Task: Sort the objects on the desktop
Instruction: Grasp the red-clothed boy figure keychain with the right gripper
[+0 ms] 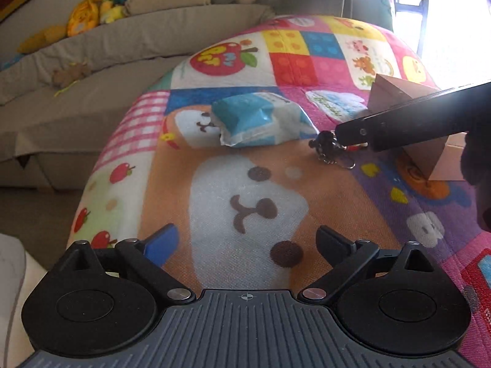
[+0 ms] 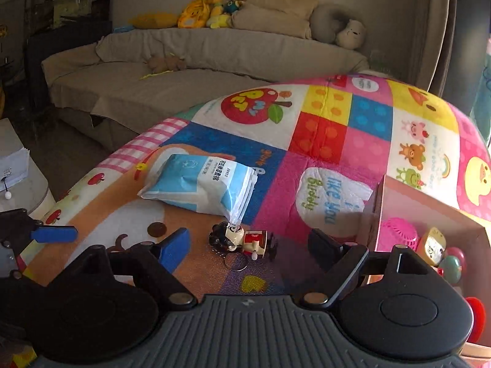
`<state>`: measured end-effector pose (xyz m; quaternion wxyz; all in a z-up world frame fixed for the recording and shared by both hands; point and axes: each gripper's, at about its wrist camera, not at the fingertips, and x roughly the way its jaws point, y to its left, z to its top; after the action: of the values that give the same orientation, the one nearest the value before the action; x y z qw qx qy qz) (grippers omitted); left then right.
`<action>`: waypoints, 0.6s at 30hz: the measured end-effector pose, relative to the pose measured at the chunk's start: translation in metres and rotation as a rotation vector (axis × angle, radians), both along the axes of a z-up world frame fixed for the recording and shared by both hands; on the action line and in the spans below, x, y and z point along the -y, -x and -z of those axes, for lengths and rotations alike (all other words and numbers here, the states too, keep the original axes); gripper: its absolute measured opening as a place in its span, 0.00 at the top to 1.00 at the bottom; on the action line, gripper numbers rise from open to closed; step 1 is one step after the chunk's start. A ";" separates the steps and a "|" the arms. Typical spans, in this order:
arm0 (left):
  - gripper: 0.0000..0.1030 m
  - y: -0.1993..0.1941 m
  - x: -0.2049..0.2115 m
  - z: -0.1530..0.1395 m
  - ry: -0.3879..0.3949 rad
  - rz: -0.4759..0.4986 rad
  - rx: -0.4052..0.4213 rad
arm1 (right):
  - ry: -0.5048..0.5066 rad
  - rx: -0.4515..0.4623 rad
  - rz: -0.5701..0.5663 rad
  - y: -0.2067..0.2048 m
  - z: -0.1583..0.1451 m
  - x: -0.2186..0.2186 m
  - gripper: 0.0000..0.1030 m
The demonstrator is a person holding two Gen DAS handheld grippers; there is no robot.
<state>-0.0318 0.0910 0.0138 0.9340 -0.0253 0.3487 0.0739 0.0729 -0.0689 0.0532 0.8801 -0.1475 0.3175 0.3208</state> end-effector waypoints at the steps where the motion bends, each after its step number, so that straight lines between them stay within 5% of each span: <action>1: 0.03 0.000 -0.001 0.000 0.005 0.001 0.000 | 0.000 -0.032 0.023 -0.008 0.007 -0.004 0.18; 6: 0.03 0.000 -0.002 0.002 0.022 0.000 -0.002 | -0.004 -0.115 0.067 -0.029 0.032 -0.012 0.17; 9: 0.03 0.000 -0.002 0.002 0.026 -0.001 -0.002 | -0.005 -0.144 0.047 -0.027 0.034 -0.011 0.37; 18: 0.02 -0.001 -0.001 0.002 0.017 -0.001 -0.010 | -0.070 -0.121 -0.003 0.024 0.011 0.050 0.38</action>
<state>-0.0308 0.0922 0.0116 0.9319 -0.0332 0.3539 0.0716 0.0487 -0.1191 0.0423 0.8634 -0.0975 0.3583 0.3415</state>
